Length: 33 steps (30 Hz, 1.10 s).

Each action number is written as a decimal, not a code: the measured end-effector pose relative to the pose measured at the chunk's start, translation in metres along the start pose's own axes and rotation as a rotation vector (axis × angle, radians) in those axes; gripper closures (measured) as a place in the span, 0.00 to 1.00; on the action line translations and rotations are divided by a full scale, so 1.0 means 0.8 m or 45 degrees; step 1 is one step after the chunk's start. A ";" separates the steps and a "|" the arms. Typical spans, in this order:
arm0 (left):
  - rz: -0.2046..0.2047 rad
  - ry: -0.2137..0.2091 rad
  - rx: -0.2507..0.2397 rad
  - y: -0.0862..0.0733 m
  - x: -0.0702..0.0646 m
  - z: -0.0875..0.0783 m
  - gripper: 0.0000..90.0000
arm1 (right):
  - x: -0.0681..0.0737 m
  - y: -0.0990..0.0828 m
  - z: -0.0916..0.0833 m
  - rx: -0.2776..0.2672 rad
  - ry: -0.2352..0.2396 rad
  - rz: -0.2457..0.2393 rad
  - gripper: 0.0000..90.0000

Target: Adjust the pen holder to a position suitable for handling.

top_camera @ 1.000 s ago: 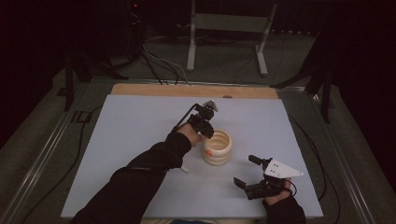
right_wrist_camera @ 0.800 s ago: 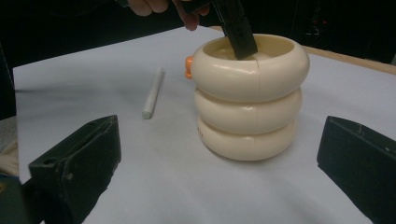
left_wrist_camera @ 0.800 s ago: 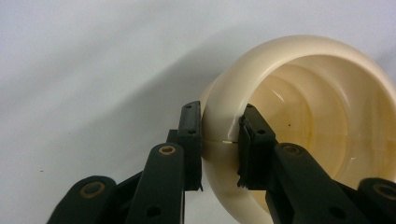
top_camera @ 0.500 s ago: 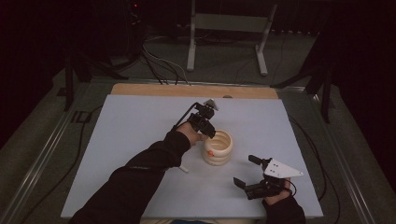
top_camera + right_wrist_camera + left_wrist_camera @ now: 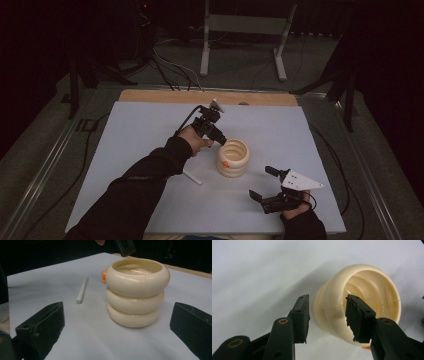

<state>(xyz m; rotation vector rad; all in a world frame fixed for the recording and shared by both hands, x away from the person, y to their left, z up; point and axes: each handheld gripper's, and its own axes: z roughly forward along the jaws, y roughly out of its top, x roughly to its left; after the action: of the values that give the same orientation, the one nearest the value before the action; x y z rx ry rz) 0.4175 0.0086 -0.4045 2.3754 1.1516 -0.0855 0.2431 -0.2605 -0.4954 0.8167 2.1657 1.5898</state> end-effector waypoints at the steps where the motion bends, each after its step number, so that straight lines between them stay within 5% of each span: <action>1: 0.007 0.000 0.003 -0.001 0.002 -0.002 0.61 | 0.000 0.000 0.000 0.002 -0.001 -0.002 0.00; 11: 0.037 -0.050 -0.019 -0.012 0.020 -0.020 0.54 | 0.000 0.001 0.005 0.007 0.007 0.003 0.00; 19: 0.062 -0.036 -0.028 -0.023 0.039 -0.040 0.33 | -0.001 0.002 0.005 -0.003 0.008 0.008 0.00; 20: 0.077 -0.070 -0.030 -0.026 0.046 -0.045 0.27 | -0.001 0.003 0.005 -0.005 0.006 0.010 0.00; 27: 0.127 -0.041 -0.045 -0.037 0.055 -0.055 0.17 | -0.002 0.003 0.007 -0.006 0.013 0.004 0.00; 33: 0.193 -0.123 -0.025 -0.045 0.064 -0.056 0.02 | -0.002 0.003 0.006 -0.007 0.015 0.004 0.00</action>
<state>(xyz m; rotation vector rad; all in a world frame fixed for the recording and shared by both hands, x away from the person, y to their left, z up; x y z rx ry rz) 0.4163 0.0848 -0.3937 2.4044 0.9209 -0.1353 0.2476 -0.2573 -0.4945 0.8113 2.1685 1.6052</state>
